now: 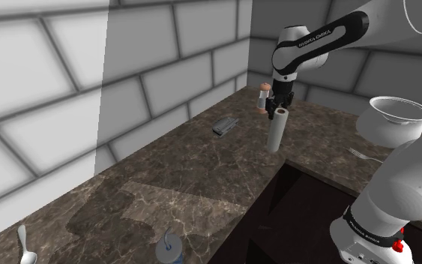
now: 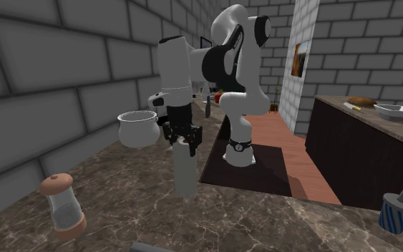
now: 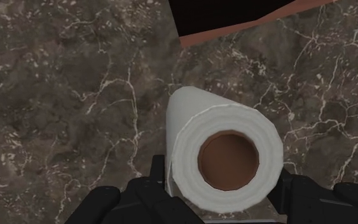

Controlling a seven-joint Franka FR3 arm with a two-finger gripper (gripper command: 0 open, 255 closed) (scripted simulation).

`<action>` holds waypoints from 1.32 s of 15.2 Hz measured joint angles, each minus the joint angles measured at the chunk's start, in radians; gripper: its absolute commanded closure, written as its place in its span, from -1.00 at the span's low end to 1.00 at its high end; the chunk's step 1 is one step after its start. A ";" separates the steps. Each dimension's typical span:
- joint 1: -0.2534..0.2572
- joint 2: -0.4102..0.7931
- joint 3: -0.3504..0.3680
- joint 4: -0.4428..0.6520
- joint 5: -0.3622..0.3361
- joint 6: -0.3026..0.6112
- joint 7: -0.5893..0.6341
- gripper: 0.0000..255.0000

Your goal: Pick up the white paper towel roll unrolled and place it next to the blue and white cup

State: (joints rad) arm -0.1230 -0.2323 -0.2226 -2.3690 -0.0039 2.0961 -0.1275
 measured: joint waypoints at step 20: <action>0.000 -0.070 0.013 0.200 -0.010 -0.269 0.018 1.00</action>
State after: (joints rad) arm -0.1228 -0.3028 -0.2097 -2.1688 -0.0142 1.8270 -0.1091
